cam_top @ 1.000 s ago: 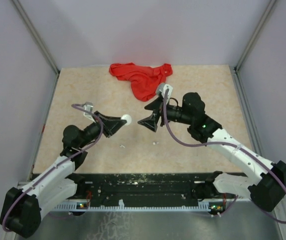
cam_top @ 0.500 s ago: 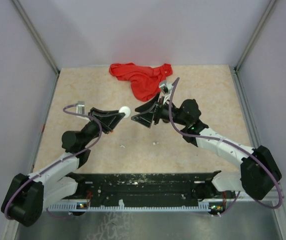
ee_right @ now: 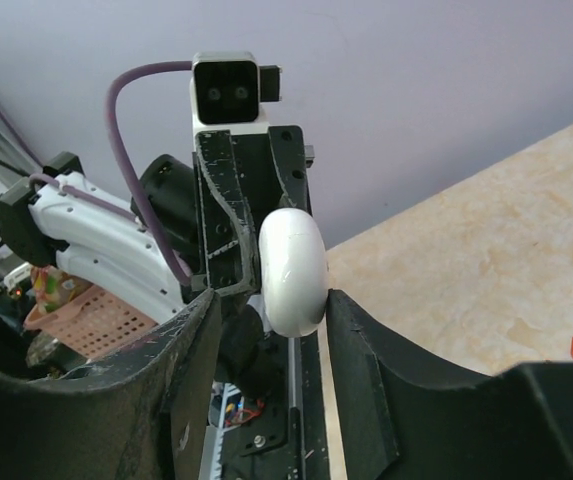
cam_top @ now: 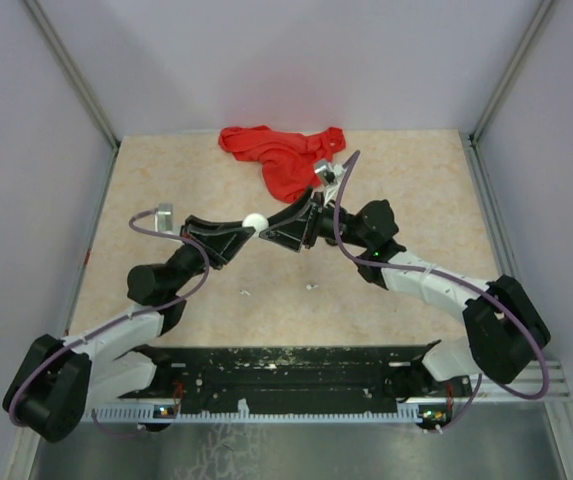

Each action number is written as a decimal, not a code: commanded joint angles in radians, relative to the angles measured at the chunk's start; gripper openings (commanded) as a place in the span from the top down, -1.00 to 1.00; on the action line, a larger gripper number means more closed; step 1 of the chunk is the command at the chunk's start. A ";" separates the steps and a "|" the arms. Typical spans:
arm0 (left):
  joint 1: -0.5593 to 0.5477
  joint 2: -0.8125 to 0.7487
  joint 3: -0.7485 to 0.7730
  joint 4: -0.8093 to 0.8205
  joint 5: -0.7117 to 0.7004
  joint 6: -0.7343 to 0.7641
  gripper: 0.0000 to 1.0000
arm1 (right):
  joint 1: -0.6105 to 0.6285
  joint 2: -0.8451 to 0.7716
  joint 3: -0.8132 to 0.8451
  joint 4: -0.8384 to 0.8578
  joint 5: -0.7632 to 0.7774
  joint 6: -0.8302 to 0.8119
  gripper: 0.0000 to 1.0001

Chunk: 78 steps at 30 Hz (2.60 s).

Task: Insert the wireless bluetooth earbuds into the charging case
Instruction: Pick up the charging case at the center of the board.

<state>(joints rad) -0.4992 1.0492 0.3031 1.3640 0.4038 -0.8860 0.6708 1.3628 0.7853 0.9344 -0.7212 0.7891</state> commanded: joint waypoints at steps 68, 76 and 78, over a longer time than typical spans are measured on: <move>-0.020 -0.051 0.540 -1.459 0.637 1.018 0.13 | 0.081 -0.015 0.597 -1.549 -0.074 -1.179 0.97; -0.020 -0.043 0.539 -1.476 0.618 1.021 0.55 | 0.092 0.002 0.614 -1.561 -0.060 -1.183 0.97; -0.019 -0.043 0.535 -1.484 0.614 1.034 0.73 | 0.093 0.000 0.610 -1.557 -0.060 -1.184 0.96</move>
<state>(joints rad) -0.5144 1.0035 0.8173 -0.1051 1.0035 0.1169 0.7547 1.3640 1.3441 -0.6563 -0.7856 -0.3752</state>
